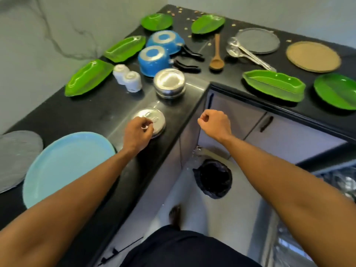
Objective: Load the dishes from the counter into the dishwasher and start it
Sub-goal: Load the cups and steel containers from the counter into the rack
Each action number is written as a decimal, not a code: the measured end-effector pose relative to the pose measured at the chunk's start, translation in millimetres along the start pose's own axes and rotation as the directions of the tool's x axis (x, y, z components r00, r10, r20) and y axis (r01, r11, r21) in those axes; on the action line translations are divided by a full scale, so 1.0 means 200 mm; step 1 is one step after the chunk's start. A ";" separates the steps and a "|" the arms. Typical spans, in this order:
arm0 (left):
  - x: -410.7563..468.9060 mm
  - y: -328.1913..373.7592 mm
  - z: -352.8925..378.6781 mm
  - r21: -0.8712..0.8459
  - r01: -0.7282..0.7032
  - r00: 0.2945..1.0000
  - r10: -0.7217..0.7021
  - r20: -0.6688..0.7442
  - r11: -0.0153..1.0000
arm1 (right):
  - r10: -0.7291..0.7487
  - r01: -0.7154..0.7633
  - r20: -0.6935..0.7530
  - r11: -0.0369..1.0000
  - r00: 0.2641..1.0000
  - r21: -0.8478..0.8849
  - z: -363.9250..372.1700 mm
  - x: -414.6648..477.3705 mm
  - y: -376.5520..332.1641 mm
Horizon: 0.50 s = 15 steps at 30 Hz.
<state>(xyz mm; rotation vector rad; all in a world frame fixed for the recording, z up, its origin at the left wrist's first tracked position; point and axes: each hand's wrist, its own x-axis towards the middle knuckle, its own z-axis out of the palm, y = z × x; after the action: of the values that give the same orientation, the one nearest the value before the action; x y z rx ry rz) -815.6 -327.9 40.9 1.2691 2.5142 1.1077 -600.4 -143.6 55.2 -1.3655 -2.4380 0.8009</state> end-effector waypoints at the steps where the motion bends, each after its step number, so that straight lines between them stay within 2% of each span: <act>1: 0.04 -0.04 -0.04 0.020 -0.007 1.000 0.008 -0.008 1.000 | -0.035 0.035 -0.015 0.999 0.999 0.018 0.04 0.05 -0.09; 5: 0.21 -0.21 -0.17 0.080 -0.015 0.999 0.018 -0.036 0.997 | -0.151 0.151 0.015 0.988 0.988 -0.019 0.19 0.29 -0.44; 10: 0.40 -0.42 -0.29 0.246 0.178 0.979 -0.196 0.052 0.953 | -0.344 0.344 0.043 0.939 0.938 0.014 0.39 0.55 -0.82; 12: 0.48 -0.49 -0.32 0.326 0.248 0.944 -0.304 0.130 0.912 | -0.375 0.376 0.050 0.926 0.926 -0.009 0.45 0.65 -0.92; 15: 0.57 -0.57 -0.35 0.430 0.289 0.853 -0.434 0.290 0.855 | -0.345 0.347 0.087 0.938 0.935 -0.006 0.54 0.77 -1.06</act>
<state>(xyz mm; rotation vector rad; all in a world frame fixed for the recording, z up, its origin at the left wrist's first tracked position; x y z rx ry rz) -991.2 -327.0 41.5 0.8848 2.5688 0.2697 -883.0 -138.4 77.3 -0.8807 -2.6520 0.7561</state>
